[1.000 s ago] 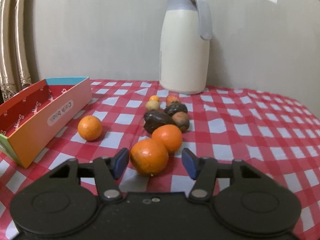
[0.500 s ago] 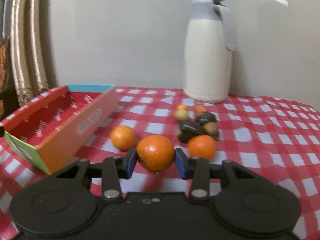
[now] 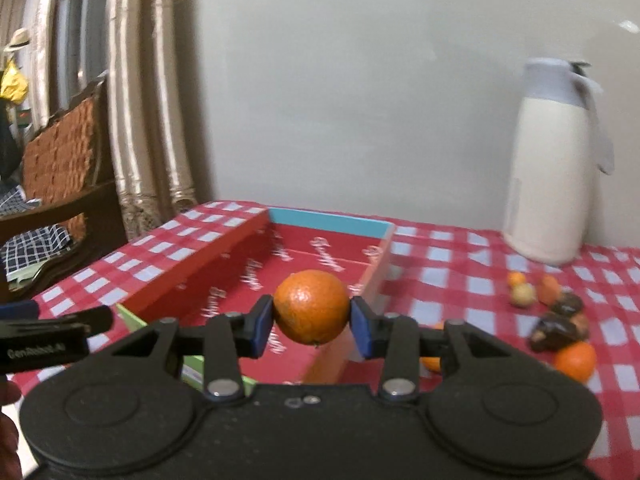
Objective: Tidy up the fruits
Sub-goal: 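Carry the large orange with the right gripper into the box and open, then reach the left gripper to another orange and close on it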
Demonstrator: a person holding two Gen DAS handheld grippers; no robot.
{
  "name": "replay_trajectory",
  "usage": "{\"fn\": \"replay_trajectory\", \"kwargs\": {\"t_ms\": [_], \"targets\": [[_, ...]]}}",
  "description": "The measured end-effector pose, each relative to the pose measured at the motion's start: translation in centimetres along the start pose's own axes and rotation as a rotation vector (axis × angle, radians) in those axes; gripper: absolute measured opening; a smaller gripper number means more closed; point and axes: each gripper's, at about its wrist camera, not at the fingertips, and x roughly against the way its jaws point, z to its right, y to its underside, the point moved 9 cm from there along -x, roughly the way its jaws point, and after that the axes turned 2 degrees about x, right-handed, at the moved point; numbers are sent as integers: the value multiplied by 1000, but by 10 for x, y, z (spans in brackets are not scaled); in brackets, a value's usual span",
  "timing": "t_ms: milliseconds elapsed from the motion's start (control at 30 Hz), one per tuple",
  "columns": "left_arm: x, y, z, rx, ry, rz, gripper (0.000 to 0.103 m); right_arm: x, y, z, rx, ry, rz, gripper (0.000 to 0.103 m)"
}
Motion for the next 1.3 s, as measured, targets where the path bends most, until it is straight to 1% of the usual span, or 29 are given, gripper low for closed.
{"fn": "replay_trajectory", "kwargs": {"t_ms": [33, 100, 133, 167, 200, 267, 333, 467, 567, 633, 800, 1033, 1300], "targets": [[0, 0, 0, -1, 1, 0, 103, -3, 0, -6, 16, -9, -4, 41], [0, 0, 1, 1, 3, -2, 103, -6, -1, -12, 59, 15, -1, 49], [0, 0, 1, 0, 4, -2, 103, -4, -3, -13, 77, 27, 17, 64], [0, 0, 2, -1, 5, 0, 103, 1, -6, -14, 82, 23, 43, 72], [1, 0, 2, -1, 5, 0, 103, 5, -8, -12, 76, 12, 64, 76], [1, -1, 5, 1, 14, 0, 103, 15, -9, -2, 67, 20, 78, 74], [3, -1, 10, -1, 23, 2, 103, 23, -7, 15, 54, 48, 92, 74], [6, -3, 24, -14, 45, 8, 103, 40, 4, 67, 2, 132, 103, 74], [8, -3, 36, -11, 59, 5, 103, 49, 15, 103, -55, 186, 86, 75], [9, -2, 46, -2, 83, -4, 103, 56, 18, 120, -84, 209, 85, 74], [16, -2, 73, -13, 121, 1, 103, 73, 21, 142, -100, 240, 102, 74], [23, -1, 108, -32, 175, 5, 103, 90, 30, 170, -131, 288, 95, 74], [37, 3, 162, -103, 242, 34, 103, 105, 38, 211, -180, 362, 99, 74]]}}
